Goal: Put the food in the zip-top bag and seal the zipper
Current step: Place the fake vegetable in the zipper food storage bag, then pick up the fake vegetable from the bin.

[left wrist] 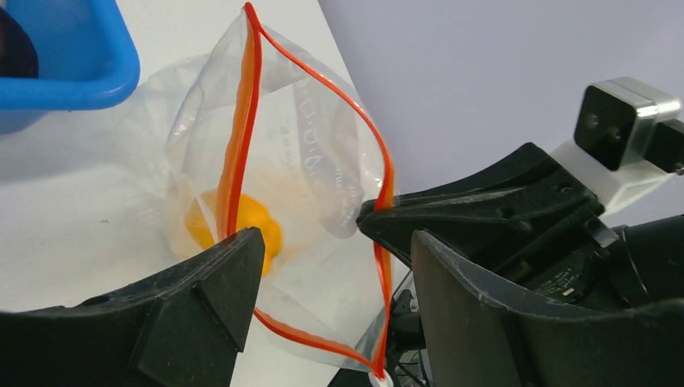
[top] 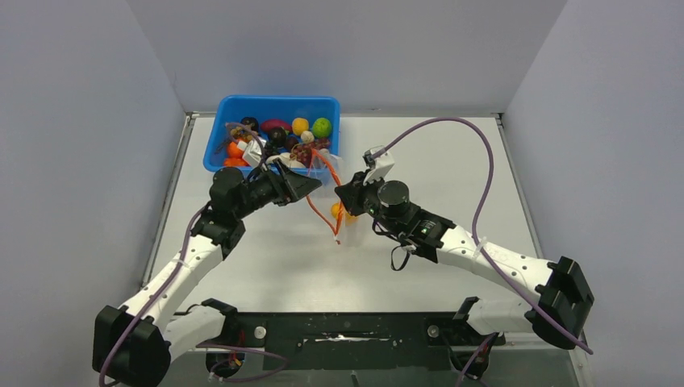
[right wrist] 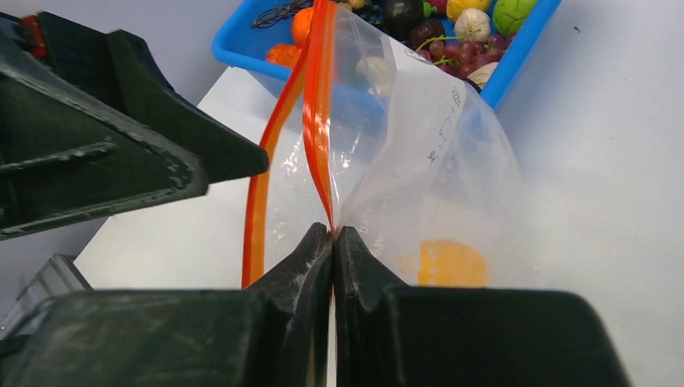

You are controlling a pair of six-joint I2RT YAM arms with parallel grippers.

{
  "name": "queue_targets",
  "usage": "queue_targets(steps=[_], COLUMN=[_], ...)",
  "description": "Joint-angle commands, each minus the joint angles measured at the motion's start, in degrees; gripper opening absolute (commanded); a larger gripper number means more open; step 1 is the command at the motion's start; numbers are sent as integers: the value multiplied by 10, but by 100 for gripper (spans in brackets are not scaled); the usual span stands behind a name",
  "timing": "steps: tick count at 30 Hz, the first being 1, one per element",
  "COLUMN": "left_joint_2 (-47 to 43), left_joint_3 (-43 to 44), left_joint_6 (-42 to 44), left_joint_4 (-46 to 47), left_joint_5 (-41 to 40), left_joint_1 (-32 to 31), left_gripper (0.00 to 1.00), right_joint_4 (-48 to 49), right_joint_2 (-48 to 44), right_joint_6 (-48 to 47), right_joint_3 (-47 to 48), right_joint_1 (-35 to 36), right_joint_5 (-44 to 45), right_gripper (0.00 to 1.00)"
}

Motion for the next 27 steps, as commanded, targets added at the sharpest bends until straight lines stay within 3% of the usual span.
queue_targets(steps=[1, 14, 27], left_joint_2=[-25, -37, -6], left_joint_3=[49, 113, 166], left_joint_6=[29, 140, 303], left_joint_4=[-7, -129, -212], left_joint_5=[-1, -63, -224], left_joint_1=[-3, -3, 3], left_gripper=[67, 65, 64], right_joint_4=[16, -36, -70], right_joint_2=[-26, -57, -140], right_joint_6=[13, 10, -69], right_joint_3=[0, 0, -18], right_joint_1=[-4, -13, -27], right_joint_5=[29, 96, 134], right_gripper=[0, 0, 0])
